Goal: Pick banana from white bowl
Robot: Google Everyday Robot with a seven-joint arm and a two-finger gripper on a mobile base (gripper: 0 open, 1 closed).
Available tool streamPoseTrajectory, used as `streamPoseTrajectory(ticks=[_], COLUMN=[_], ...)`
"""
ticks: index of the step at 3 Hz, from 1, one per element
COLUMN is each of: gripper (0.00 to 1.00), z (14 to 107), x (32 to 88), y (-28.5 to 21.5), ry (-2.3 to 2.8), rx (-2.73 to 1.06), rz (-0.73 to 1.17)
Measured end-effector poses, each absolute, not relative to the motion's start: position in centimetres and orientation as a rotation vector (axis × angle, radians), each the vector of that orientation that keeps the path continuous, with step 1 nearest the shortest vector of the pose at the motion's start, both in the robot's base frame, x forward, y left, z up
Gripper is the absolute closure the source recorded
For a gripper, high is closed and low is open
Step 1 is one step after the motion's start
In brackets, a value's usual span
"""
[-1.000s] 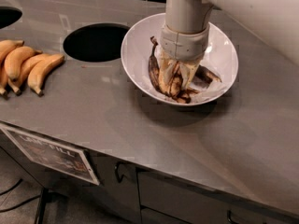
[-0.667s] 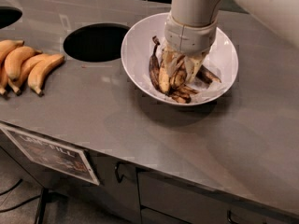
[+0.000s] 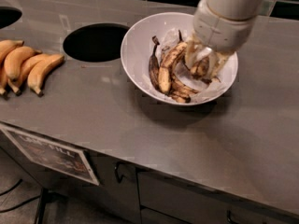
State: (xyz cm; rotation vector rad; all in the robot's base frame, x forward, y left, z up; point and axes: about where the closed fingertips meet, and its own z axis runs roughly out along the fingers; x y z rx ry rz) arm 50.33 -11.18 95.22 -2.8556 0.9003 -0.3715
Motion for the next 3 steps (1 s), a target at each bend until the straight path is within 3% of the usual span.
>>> streamPoseTrajectory(ticks=[1,3], gripper=[1.0,1.0], z=[96.4,97.2], x=[49.4,50.4], y=[-12.6,-11.0], ry=[0.896,0.831], rx=[-2.738,-2.756], rz=[-0.458,-0.466])
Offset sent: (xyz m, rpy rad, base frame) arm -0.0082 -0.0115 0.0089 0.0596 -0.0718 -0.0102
